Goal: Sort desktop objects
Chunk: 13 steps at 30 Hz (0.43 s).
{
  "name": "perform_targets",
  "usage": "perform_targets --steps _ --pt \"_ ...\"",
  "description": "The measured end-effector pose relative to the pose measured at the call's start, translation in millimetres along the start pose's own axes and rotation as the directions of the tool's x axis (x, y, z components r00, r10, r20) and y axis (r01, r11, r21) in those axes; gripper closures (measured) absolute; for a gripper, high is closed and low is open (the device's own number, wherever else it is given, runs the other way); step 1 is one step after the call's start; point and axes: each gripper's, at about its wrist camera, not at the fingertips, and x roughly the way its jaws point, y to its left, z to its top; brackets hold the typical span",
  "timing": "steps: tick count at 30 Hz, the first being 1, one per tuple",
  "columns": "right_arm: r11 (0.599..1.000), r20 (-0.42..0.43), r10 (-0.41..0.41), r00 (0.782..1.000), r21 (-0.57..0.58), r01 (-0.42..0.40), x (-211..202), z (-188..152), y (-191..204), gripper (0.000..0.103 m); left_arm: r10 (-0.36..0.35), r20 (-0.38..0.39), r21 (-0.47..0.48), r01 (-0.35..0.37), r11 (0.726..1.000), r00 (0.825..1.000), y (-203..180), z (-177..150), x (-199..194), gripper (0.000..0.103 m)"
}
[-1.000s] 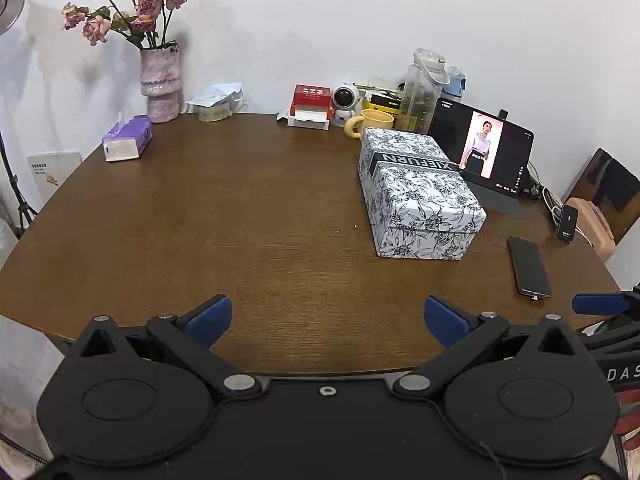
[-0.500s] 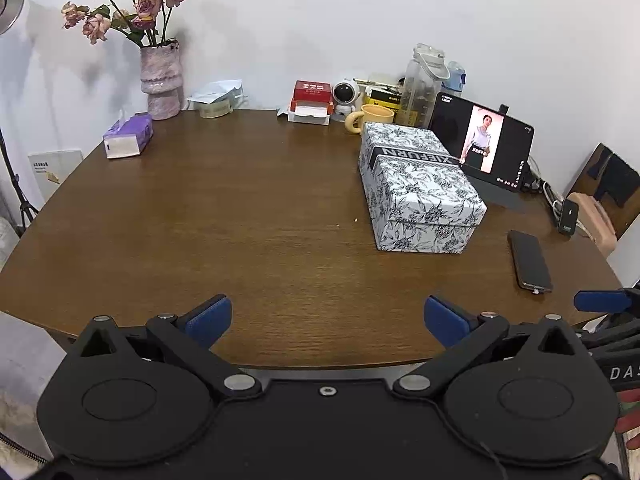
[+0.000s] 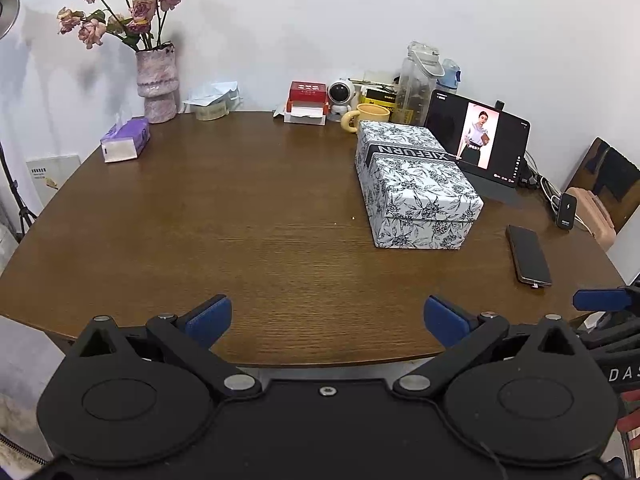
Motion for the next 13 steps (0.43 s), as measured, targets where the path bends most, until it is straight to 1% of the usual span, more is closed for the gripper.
perform_targets --steps 5,10,13 --pt "1.000 -0.005 0.002 1.000 -0.002 -0.002 1.2 -1.1 0.6 0.000 0.000 -0.001 -0.001 0.000 1.000 1.000 -0.6 -1.5 -0.5 0.000" --pt "1.000 -0.009 -0.001 1.000 -0.004 0.001 1.6 -3.3 1.0 0.000 -0.047 -0.007 -0.047 0.047 0.998 0.999 4.2 -2.4 -0.9 0.000" --pt "1.000 -0.010 -0.001 1.000 -0.005 0.001 1.5 -4.0 1.7 0.000 -0.054 -0.010 -0.046 0.054 0.997 0.998 4.3 -2.5 -0.3 0.000"
